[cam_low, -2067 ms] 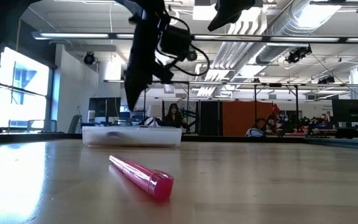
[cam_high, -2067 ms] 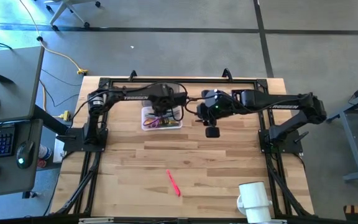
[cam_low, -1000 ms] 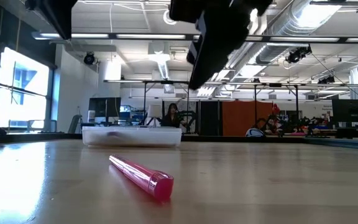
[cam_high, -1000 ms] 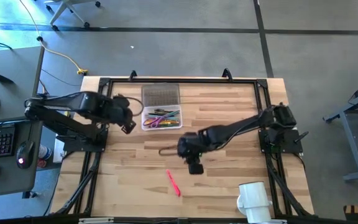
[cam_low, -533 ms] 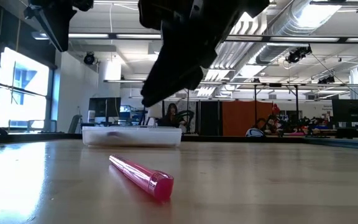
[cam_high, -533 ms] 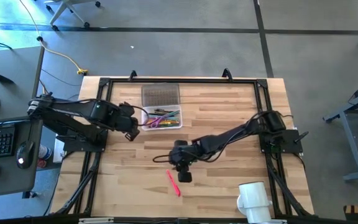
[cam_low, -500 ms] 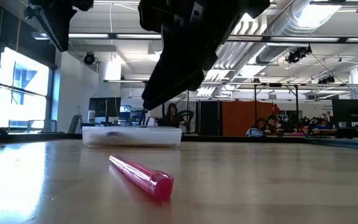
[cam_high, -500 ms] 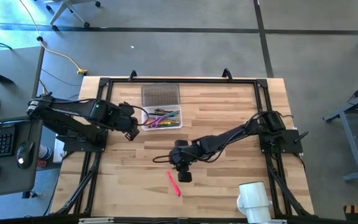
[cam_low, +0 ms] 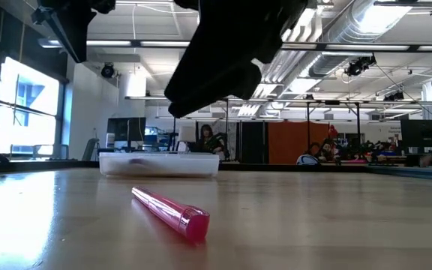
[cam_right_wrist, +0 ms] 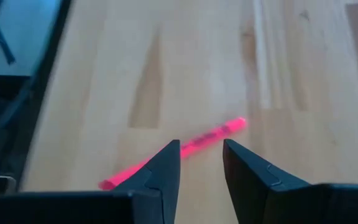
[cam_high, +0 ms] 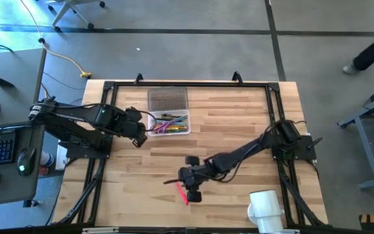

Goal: Pick & place school supplies into a supply box
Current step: Put the pink pen into the transparent supply box

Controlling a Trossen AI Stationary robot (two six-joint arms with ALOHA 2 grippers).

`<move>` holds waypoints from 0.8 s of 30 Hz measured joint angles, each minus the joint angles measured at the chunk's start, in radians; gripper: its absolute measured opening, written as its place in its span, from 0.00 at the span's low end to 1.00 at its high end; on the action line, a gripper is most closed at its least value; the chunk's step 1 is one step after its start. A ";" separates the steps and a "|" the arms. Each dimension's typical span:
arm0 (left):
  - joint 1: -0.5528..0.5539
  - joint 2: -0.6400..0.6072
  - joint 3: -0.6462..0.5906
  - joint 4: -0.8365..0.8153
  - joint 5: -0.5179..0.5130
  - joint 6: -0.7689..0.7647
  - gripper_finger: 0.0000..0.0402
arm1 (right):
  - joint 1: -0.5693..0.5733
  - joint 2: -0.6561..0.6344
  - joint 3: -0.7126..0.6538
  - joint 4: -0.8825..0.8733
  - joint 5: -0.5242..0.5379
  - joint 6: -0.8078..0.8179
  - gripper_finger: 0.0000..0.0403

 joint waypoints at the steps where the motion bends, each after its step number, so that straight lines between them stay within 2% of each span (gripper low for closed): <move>1: 0.000 0.000 0.000 0.004 0.000 0.000 0.28 | 0.010 0.000 0.000 0.007 0.000 0.013 0.26; 4: 0.000 0.000 0.000 0.024 0.009 0.001 0.28 | 0.032 0.011 0.000 0.027 0.074 0.160 0.23; 9: 0.000 0.000 0.000 0.038 0.027 0.037 0.28 | 0.047 0.011 0.000 0.001 0.123 0.333 0.20; 12: 0.000 0.000 0.000 0.052 0.027 0.066 0.28 | 0.068 0.026 0.000 0.076 0.145 0.385 0.20; 16: 0.000 0.000 0.000 0.060 0.026 0.075 0.28 | 0.094 0.094 0.000 0.203 0.138 0.393 0.20; 20: 0.000 0.000 0.000 0.060 0.026 0.095 0.28 | 0.101 0.134 0.000 0.238 0.122 0.369 0.20; 24: 0.000 0.000 0.000 0.061 0.023 0.109 0.28 | 0.113 0.120 0.000 0.233 0.233 0.285 0.20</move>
